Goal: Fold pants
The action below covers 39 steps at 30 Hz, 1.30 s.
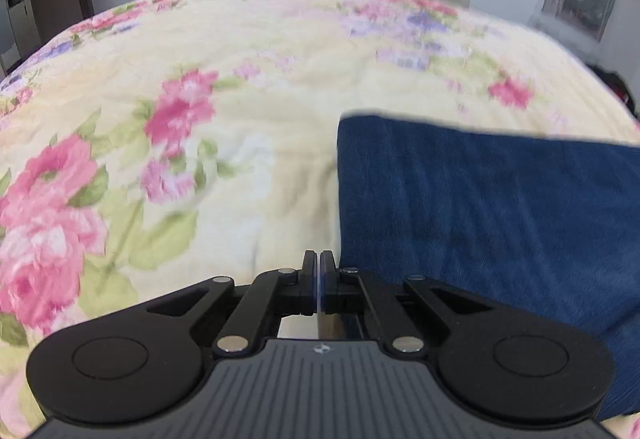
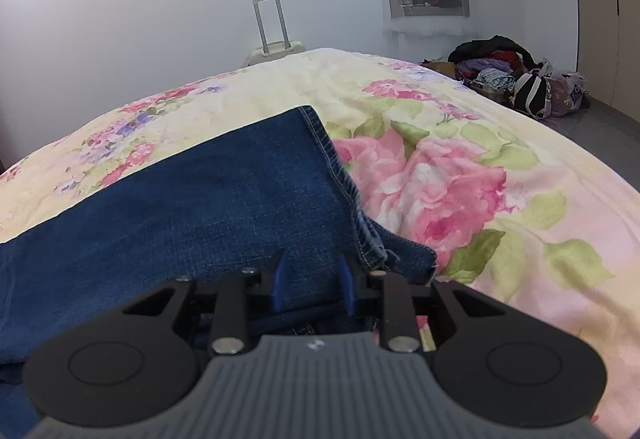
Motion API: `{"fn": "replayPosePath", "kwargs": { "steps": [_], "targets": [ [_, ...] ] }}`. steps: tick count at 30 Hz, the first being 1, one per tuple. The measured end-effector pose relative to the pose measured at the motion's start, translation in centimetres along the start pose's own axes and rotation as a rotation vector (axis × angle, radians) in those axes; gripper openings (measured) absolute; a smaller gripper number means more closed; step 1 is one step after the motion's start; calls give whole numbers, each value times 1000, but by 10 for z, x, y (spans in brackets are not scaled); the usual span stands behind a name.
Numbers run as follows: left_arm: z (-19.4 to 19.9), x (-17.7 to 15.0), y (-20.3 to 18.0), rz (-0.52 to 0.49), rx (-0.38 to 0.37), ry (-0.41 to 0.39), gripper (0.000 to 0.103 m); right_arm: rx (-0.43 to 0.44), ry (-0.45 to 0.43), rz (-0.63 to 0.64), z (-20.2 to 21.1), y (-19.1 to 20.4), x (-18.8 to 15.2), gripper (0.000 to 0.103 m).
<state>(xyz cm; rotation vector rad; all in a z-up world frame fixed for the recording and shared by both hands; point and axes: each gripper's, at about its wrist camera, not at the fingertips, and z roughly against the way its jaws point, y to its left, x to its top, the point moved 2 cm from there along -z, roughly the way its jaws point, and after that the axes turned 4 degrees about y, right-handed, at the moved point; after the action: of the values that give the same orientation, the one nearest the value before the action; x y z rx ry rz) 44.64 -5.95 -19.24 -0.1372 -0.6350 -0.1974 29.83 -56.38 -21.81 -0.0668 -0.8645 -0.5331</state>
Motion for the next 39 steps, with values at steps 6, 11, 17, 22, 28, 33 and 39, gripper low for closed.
{"fn": "replayPosePath", "kwargs": {
  "steps": [6, 11, 17, 22, 28, 33, 39],
  "targets": [
    [-21, 41, -14, -28, -76, -32, 1, 13, -109, 27, 13, 17, 20, 23],
    [-70, 53, -15, -15, -67, 46, 1, -10, -9, 30, -10, 15, 14, 22],
    [-87, 53, -13, -33, -66, 79, 3, -8, 16, 37, -19, 10, 8, 22],
    [-69, 60, -15, -15, 4, 49, 5, -2, 20, 1, -20, 3, 7, 20],
    [-22, 62, -58, -111, -32, -14, 6, 5, -12, -105, 15, -9, 11, 34],
    [-3, 49, -116, -196, -141, 0, 6, 126, 27, -339, 39, -38, 8, 65],
    [-9, 26, -177, -298, -213, 39, 6, 340, 203, -776, 8, -90, -30, 78]
  ]
}}
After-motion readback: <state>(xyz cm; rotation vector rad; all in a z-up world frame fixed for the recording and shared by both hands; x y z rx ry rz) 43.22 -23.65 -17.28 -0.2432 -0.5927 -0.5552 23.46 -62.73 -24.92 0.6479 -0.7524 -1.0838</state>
